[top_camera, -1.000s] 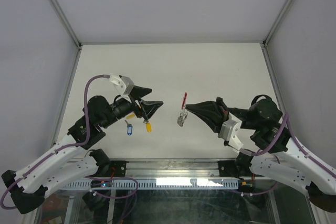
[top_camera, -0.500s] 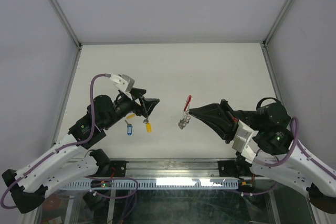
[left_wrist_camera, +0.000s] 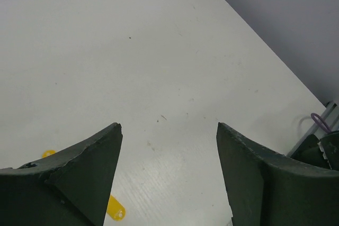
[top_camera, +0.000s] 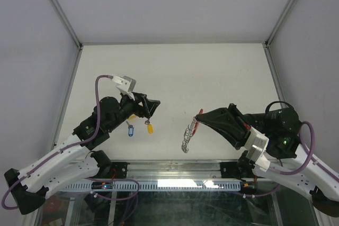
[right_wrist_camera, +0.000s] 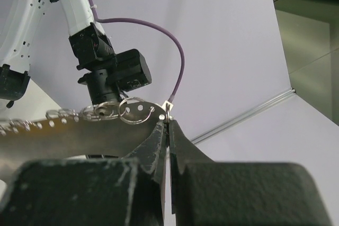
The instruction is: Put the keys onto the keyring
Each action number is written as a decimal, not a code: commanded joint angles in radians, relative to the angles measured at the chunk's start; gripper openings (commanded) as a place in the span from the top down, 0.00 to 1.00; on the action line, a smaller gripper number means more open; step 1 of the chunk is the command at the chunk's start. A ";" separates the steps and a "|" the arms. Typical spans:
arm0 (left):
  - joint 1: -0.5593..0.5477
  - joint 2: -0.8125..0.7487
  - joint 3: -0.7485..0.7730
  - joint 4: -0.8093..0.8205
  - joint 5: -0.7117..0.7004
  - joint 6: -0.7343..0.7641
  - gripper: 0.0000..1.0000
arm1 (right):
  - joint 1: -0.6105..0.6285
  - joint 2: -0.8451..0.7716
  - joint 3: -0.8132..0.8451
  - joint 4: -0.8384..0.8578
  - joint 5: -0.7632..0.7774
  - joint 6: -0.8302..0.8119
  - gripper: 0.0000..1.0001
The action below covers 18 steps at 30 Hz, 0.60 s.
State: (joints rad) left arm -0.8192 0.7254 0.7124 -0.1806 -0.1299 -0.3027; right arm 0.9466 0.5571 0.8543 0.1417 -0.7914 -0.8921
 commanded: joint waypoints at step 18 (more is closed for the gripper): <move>-0.008 0.279 -0.003 -0.313 -0.395 -0.432 0.37 | 0.003 -0.013 0.014 -0.134 0.087 -0.024 1.00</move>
State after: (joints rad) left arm -0.8192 0.9417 0.6548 -0.4129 -0.4351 -0.6609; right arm 0.9466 0.5564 0.8543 0.0498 -0.7715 -0.9001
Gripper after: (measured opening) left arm 0.643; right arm 0.009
